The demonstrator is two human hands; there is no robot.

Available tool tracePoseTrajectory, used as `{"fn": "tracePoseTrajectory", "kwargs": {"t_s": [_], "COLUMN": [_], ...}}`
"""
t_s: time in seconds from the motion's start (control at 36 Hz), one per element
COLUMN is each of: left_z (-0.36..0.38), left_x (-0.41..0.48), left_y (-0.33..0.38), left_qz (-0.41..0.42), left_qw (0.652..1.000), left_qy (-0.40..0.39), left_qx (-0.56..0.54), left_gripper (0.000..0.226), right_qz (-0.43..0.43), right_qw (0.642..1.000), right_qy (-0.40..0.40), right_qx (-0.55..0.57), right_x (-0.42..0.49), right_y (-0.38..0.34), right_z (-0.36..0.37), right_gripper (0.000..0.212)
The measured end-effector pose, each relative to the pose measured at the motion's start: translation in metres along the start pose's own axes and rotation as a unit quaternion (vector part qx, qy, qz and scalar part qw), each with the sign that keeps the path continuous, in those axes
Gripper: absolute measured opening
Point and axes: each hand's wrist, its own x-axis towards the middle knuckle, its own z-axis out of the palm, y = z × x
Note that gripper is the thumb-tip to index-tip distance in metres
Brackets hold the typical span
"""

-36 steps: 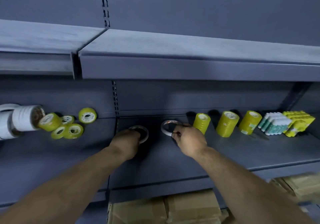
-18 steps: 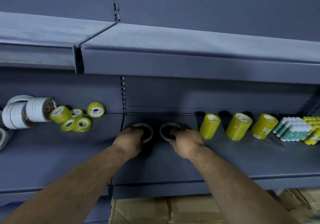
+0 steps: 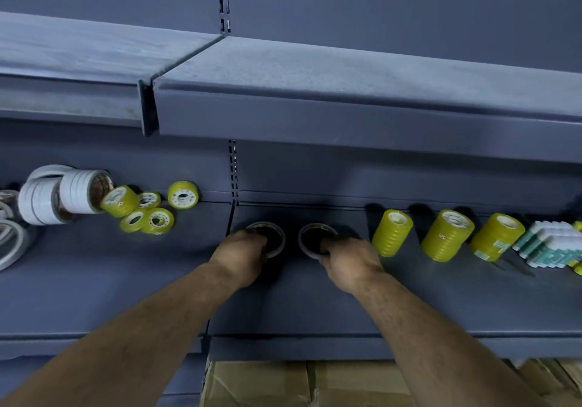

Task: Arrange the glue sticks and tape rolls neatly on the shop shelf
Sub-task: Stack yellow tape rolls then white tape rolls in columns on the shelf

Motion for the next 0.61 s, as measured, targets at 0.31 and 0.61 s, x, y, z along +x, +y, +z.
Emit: {"fn": "tracePoseTrajectory", "kwargs": {"t_s": [0.31,0.61], "left_z": [0.004,-0.015], "left_x": [-0.003,-0.015], "left_y": [0.002,0.005], "left_qz": [-0.018,-0.029], "left_qw": [0.999,0.993], "left_qy": [-0.006,0.028], "left_qx": [-0.029,-0.108], "left_gripper": [0.017,0.048], "right_qz": [-0.005,-0.002], "right_qw": [1.000,0.999], "right_qy": [0.009,0.036], "right_qx": [-0.014,0.004], "right_x": [-0.003,0.000], "right_y": [-0.001,0.009], "right_z": [0.000,0.010], "right_gripper": [0.026,0.039]}}
